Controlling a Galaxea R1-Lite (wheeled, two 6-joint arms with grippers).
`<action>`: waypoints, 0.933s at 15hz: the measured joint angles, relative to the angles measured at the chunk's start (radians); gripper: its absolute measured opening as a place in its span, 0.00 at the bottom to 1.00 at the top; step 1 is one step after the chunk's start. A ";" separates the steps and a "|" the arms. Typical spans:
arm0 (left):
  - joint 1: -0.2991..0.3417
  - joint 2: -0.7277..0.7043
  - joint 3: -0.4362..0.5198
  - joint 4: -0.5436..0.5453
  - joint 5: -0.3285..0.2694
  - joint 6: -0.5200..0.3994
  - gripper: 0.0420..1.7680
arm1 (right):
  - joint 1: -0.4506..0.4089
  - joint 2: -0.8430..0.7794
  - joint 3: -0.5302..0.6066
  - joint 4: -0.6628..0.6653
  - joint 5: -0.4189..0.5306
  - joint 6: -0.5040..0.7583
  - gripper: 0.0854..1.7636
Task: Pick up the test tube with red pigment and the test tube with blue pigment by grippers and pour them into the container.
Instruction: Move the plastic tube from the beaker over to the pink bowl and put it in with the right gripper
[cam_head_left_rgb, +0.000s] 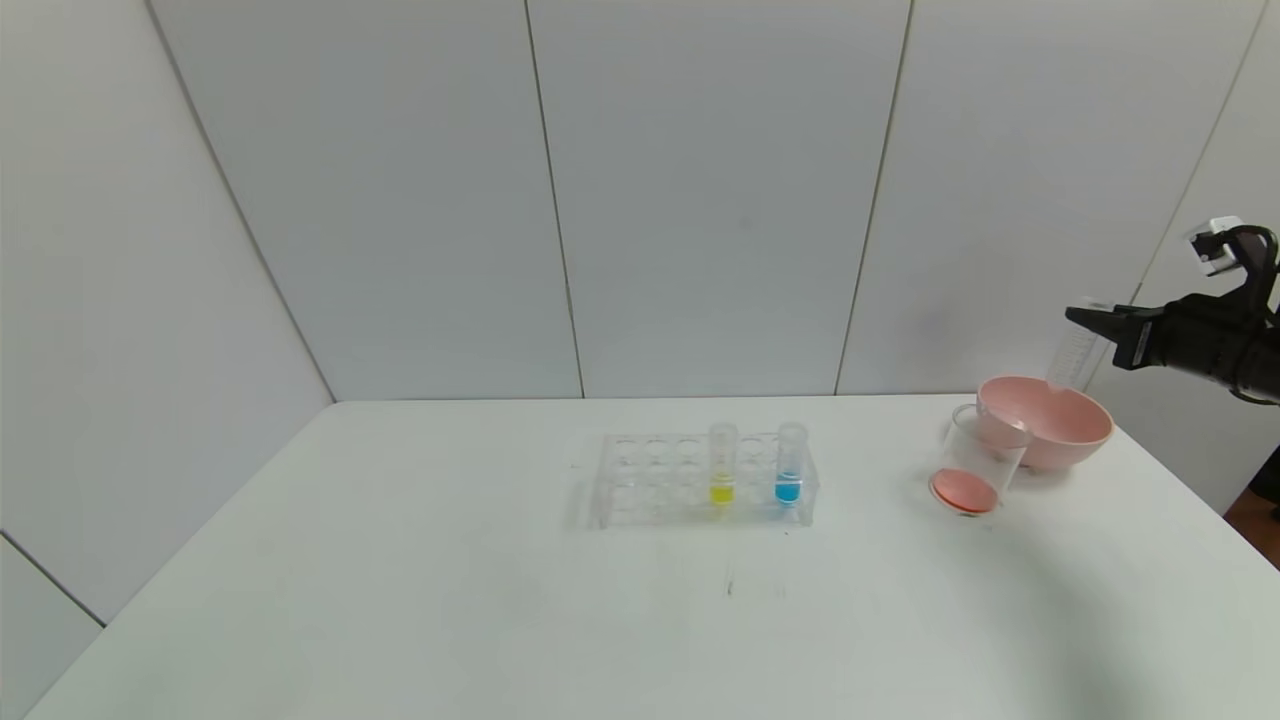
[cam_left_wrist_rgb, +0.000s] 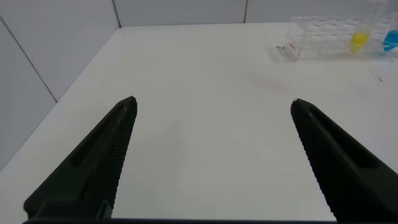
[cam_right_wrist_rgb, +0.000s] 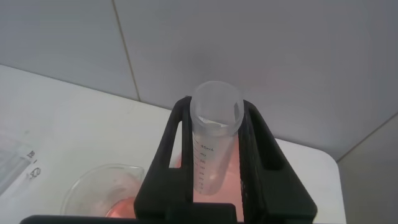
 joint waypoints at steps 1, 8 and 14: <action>0.000 0.000 0.000 0.000 0.000 0.000 1.00 | -0.010 0.031 -0.038 0.002 -0.009 0.000 0.24; 0.000 0.000 0.000 0.000 0.000 0.000 1.00 | -0.019 0.193 -0.202 0.008 -0.074 0.000 0.24; 0.000 0.000 0.000 0.000 0.000 0.000 1.00 | -0.012 0.214 -0.207 0.004 -0.072 0.001 0.59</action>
